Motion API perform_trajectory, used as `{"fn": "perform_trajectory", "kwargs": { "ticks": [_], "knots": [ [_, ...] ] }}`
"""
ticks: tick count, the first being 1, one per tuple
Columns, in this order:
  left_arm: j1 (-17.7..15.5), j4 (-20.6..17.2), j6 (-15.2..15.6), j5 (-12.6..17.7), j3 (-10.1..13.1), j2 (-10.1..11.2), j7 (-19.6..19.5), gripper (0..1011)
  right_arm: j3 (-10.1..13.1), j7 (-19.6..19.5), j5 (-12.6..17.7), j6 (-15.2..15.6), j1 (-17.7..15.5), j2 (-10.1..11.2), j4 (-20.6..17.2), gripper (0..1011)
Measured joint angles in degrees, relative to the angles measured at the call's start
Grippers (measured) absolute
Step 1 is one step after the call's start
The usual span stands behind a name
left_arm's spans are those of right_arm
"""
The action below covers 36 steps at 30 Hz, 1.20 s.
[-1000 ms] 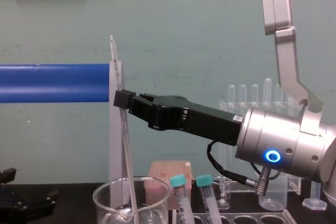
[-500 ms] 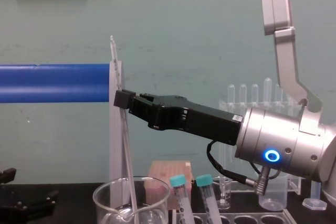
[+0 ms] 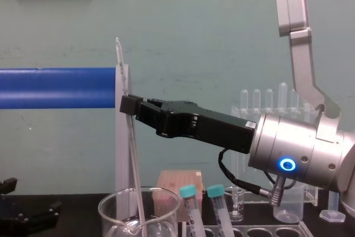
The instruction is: Hold the thermometer with one hand and immerse one end into the beaker, then reinsert it into the test tube rack.
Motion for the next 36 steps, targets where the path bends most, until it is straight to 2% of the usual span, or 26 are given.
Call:
{"fn": "perform_trajectory", "kwargs": {
  "ticks": [36],
  "knots": [
    [0.0, 0.0, 0.0, 0.0, 0.0, 0.0, 0.0, 1008, -0.22, -0.13, 0.02, 0.43, -0.3, 0.27, -0.57, 52]
  ]
}}
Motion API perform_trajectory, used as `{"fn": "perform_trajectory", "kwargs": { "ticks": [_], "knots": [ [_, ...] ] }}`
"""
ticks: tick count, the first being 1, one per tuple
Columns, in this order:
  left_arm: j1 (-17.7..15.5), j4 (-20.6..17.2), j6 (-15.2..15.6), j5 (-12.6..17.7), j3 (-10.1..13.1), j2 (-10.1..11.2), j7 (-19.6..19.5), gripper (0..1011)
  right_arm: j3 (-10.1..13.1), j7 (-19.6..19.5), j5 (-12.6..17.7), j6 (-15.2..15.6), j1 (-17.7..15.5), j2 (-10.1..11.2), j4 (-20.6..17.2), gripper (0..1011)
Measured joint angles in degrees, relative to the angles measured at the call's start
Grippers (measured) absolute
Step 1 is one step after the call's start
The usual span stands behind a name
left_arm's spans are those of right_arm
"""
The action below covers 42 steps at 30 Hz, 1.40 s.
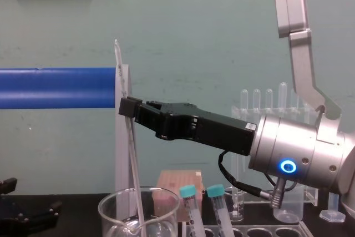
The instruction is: Hold the thermometer with one hand and immerse one end into the beaker, then reinsert it into the test tube rack.
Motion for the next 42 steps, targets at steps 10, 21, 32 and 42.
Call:
{"fn": "perform_trajectory", "kwargs": {
  "ticks": [10, 21, 32, 42],
  "knots": [
    [0.0, 0.0, 0.0, 0.0, 0.0, 0.0, 0.0, 1008, -0.05, -0.09, -0.01, 0.01, -0.15, 0.02, -0.12, 52],
    [0.0, 0.0, 0.0, 0.0, 0.0, 0.0, 0.0, 1008, -0.12, -0.1, -0.04, 0.01, -0.17, 0.02, -0.13, 52],
    [0.0, 0.0, 0.0, 0.0, 0.0, 0.0, 0.0, 1008, -0.12, -0.08, -0.06, 0.09, -0.14, 0.08, -0.13, 52],
    [0.0, 0.0, 0.0, 0.0, 0.0, 0.0, 0.0, 1008, -0.11, -0.07, -0.04, 0.14, -0.25, 0.2, -0.29, 52]
  ]
}}
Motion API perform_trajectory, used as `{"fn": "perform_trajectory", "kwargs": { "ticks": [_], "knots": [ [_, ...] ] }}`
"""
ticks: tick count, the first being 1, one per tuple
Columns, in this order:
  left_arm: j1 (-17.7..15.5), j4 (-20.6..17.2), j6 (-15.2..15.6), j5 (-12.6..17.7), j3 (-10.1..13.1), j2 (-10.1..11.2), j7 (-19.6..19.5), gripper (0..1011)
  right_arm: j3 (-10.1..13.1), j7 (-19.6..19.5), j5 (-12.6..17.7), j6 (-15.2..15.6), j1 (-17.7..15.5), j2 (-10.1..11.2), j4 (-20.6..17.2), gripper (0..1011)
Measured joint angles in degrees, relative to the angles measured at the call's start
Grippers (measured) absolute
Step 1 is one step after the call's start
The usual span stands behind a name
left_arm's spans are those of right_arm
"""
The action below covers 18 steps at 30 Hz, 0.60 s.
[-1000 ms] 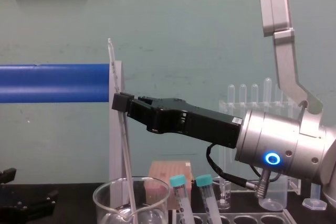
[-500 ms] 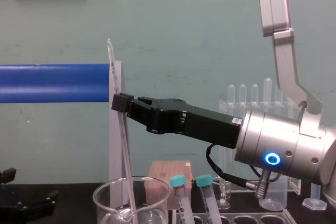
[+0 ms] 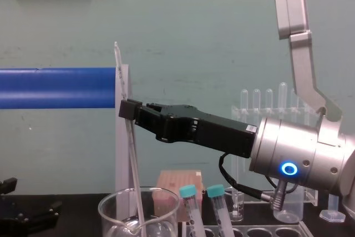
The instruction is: Hold the thermometer with one hand and immerse one end into the beaker, then reinsert it into the test tube rack.
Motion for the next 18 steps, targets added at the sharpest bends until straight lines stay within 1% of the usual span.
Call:
{"fn": "perform_trajectory", "kwargs": {
  "ticks": [18],
  "knots": [
    [0.0, 0.0, 0.0, 0.0, 0.0, 0.0, 0.0, 1008, -0.05, 0.06, 0.05, -0.05, 0.12, -0.06, 0.29, 52]
  ]
}}
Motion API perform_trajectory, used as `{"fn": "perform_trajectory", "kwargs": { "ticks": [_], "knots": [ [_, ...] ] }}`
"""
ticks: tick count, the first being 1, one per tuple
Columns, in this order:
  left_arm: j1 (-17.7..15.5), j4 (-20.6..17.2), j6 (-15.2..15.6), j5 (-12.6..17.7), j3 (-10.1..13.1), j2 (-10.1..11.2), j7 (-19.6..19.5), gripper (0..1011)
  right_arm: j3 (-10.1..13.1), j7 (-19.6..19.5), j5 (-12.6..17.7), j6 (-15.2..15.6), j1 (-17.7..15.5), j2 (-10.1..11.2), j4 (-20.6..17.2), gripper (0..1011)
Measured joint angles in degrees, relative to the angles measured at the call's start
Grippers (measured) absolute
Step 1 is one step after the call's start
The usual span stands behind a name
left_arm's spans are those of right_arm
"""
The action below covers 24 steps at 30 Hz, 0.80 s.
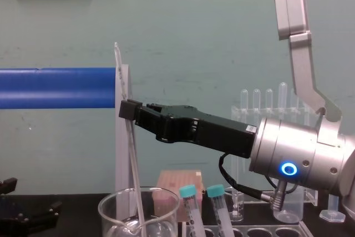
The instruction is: Hold the thermometer with one hand and immerse one end into the beaker, then reinsert it into the test tube rack.
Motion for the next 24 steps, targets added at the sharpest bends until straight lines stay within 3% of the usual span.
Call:
{"fn": "perform_trajectory", "kwargs": {
  "ticks": [10, 21, 24],
  "knots": [
    [0.0, 0.0, 0.0, 0.0, 0.0, 0.0, 0.0, 1008, 1.05, 0.05, 0.67, -0.34, 1.01, 0.01, -1.04, 52],
    [0.0, 0.0, 0.0, 0.0, 0.0, 0.0, 0.0, 1008, 5.12, 0.3, 6.6, 1.21, 2.38, 2.33, -10.48, 52],
    [0.0, 0.0, 0.0, 0.0, 0.0, 0.0, 0.0, 1008, 6.88, -0.98, 8.14, 1.24, 2.44, 3.88, -14.65, 52]
  ]
}}
